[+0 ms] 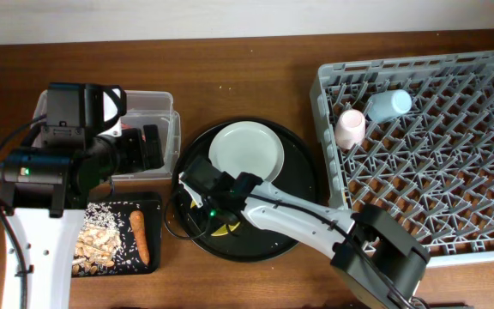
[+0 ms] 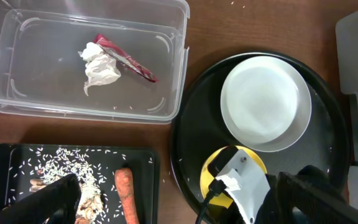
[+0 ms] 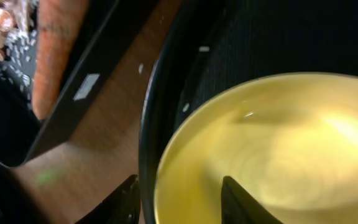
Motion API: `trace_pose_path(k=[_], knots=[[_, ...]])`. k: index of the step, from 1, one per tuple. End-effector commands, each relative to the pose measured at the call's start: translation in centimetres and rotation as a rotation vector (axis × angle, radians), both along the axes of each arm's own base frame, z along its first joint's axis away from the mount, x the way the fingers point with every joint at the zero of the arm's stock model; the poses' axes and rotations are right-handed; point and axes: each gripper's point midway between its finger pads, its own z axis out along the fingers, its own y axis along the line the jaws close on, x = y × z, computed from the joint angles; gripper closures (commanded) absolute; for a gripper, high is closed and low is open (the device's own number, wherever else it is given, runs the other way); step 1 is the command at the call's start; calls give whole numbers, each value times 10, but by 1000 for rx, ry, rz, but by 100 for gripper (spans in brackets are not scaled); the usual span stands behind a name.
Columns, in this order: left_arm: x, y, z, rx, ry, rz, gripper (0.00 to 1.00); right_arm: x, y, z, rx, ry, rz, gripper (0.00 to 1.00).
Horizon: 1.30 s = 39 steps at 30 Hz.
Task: Sort waste into correct bins and load items into the dishwasher rack
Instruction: 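Carry the yellow bowl to the dish rack and set it upside down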
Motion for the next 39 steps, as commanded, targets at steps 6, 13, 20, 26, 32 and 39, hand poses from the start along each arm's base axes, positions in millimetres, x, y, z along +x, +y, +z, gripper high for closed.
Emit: trace_pose_path(k=[6,13,20,26,32,39], knots=[[1,2,0,-3,1,18,1,-11,1,-10,5,-7,17,84],[1,2,0,-3,1,18,1,-16,11,24,67,18,43,96],[1,2,0,-3,1,18,1,3,-60,131,109,-20,22,96],[1,2,0,-3,1,18,1,-16,-131,227,404,-80,148,96],[1,2,0,-3,0,18,1,12,-234,237,552,-71,-52,96],[1,2,0,-3,0,18,1,54,-305,195,640,94,-320,96]])
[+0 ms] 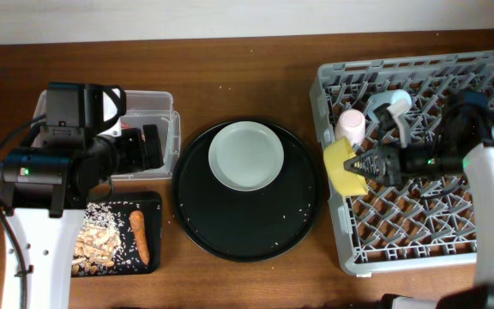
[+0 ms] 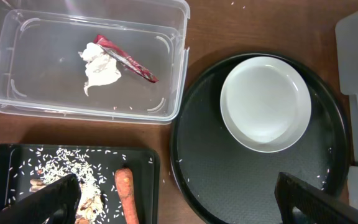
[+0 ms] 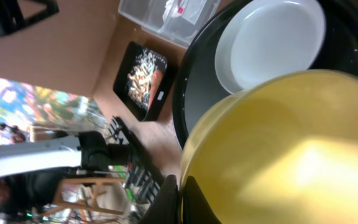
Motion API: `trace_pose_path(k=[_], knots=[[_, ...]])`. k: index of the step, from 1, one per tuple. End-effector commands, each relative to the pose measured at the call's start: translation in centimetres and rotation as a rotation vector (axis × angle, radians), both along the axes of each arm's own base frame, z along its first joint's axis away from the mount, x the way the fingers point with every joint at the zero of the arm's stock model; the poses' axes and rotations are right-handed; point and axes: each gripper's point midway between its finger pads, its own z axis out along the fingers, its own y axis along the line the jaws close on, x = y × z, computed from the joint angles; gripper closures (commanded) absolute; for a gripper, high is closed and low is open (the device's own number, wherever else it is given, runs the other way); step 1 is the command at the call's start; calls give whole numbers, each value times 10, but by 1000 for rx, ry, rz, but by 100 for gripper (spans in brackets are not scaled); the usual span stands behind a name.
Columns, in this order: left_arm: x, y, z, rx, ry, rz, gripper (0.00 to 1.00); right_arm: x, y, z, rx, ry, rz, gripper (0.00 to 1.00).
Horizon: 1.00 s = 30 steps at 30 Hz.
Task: Sort waste into correct bins and load items into the dishwasher rack
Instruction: 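Carry the yellow bowl to the dish rack and set it upside down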
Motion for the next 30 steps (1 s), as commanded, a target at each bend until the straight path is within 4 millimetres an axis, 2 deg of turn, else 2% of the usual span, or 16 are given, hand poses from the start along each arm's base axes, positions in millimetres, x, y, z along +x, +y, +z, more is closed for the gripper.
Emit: trace_pose_path(k=[1,6,12,17,20,22,23,26,27,30], knots=[[0,2,0,-3,1,16,1,17,-16,-16,96,56,-45,96],[0,2,0,-3,1,16,1,38,-45,-42,259,189,-148,96],[0,2,0,-3,1,16,1,37,-63,-69,381,252,-263,96],[0,2,0,-3,1,16,1,31,-110,-81,345,239,-389,96],[0,2,0,-3,1,16,1,30,-129,-87,309,209,-427,96],[0,2,0,-3,1,16,1,31,-134,-91,299,210,-445,95],[0,2,0,-3,1,16,1,34,-139,-98,277,248,-471,87],[0,2,0,-3,1,16,1,40,-152,-117,213,334,-540,82],[0,2,0,-3,1,16,1,47,-159,-123,204,377,-595,73],[0,2,0,-3,1,16,1,55,-181,-134,102,455,-695,56]])
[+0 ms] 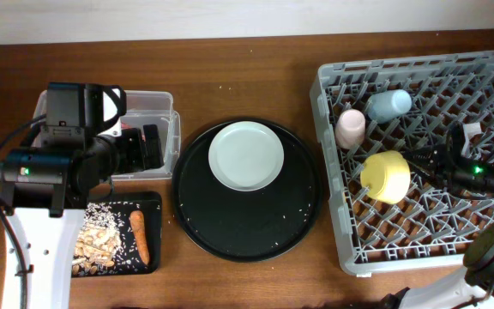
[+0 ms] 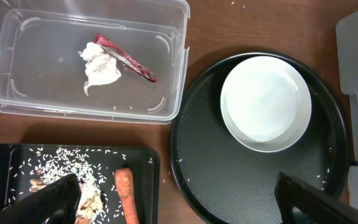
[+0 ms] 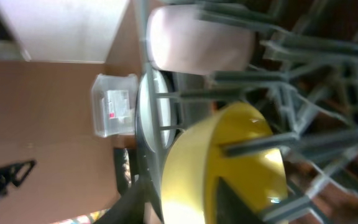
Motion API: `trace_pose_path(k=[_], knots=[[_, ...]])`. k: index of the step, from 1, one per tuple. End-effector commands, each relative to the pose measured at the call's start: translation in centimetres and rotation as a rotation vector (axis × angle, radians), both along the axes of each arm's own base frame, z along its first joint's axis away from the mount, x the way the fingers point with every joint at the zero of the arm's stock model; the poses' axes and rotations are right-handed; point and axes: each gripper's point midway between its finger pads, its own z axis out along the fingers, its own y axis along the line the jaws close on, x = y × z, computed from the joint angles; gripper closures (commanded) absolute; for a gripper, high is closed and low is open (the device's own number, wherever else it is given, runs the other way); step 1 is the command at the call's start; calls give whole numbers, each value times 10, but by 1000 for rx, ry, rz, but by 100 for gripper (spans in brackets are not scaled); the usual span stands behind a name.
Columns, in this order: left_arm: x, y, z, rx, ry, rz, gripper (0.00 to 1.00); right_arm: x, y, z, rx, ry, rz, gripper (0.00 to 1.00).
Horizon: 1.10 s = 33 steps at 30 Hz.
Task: Sort waste into correct bins and load items into the dishwasher rack
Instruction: 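Carry the yellow bowl to the dish rack and set it upside down, then move the right gripper to the white plate and grasp its edge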
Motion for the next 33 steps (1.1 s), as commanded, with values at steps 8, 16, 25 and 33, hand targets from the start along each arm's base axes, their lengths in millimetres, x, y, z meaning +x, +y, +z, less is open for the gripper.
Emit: trace_pose_path(k=[8,16,25,33], knots=[[0,2,0,-3,0,16,1,14,-85,24,-371,318,-245,45],[0,2,0,-3,0,16,1,35,50,65,-523,194,191,46],[0,2,0,-3,0,16,1,43,181,39,-894,107,466,47],[0,2,0,-3,1,16,1,56,238,-28,-895,5,494,48]])
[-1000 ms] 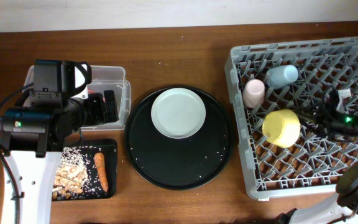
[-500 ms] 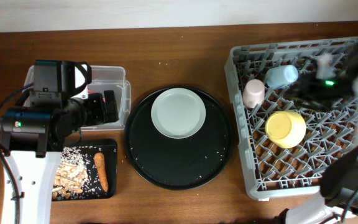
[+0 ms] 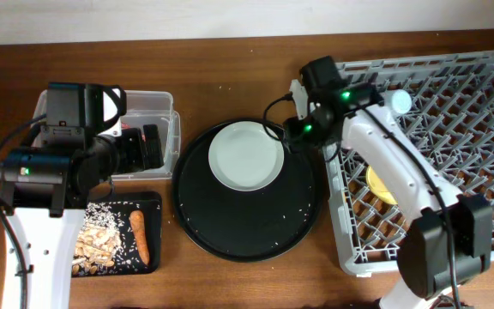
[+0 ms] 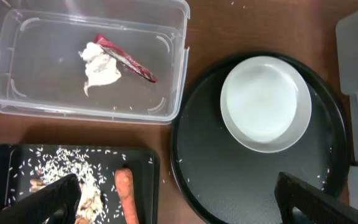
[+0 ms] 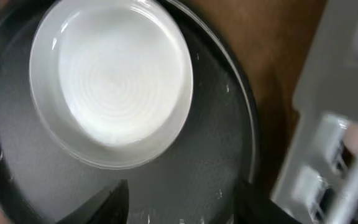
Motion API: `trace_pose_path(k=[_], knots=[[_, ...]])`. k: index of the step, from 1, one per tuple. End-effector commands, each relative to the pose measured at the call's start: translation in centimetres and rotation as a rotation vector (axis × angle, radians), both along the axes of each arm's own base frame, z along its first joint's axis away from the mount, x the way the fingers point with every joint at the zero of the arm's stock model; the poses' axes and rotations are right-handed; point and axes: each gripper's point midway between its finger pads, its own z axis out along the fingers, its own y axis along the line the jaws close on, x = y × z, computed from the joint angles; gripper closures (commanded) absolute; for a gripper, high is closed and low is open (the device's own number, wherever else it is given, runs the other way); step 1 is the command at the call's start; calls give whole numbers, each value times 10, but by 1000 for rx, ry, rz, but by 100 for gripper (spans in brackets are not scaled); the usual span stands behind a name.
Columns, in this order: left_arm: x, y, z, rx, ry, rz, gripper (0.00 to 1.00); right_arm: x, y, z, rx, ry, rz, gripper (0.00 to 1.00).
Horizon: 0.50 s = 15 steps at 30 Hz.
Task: Sort waste into correct bins and load items into the dishwasher rack
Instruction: 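Move the right gripper to the white plate and grasp its edge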
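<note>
A white plate point(image 3: 246, 154) lies at the back of the round black tray point(image 3: 247, 232). My right gripper point(image 3: 303, 129) hovers open and empty over the tray's right edge, just right of the plate point(image 5: 110, 93). A yellow bowl point(image 3: 376, 183) sits in the grey dishwasher rack point(image 3: 470, 172), partly hidden by the right arm. My left gripper point(image 4: 179, 202) hangs open above the gap between the bins and the tray, with nothing between its fingers.
A clear bin point(image 4: 179, 68) at the left holds a tissue point(image 4: 101, 68) and a red wrapper point(image 4: 126, 59). In front of it a black rectangular tray point(image 3: 148, 206) holds rice, scraps and a carrot point(image 4: 124, 193). A blue cup point(image 3: 399, 103) lies in the rack's back.
My right gripper has left the rack, where it was at the yellow bowl, and now hangs open over the tray's right edge. The bowl stays in the rack. The left arm is unmoved.
My right gripper was first at the yellow bowl on the front of the round tray. Then it held the bowl at the rack's left edge, then down inside the rack. Now the bowl rests there and the gripper is empty beside the white plate.
</note>
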Motion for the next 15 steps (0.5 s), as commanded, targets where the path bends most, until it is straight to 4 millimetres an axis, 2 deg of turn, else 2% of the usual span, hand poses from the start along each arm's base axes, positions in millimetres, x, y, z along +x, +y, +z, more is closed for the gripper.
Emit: trace_pose_path(k=[1,6,9,11,15], knots=[[0,2,0,-3,0,16,1,7,4,-35,-5,-22,-23,48],[0,2,1,-3,0,16,1,12,13,-73,69,-67,-67,52],[0,2,0,-3,0,16,1,14,16,-82,85,-102,-59,53],[0,2,0,-3,0,16,1,14,26,-87,94,-120,-38,56],[0,2,0,-3,0,16,1,11,50,-112,75,-118,16,57]])
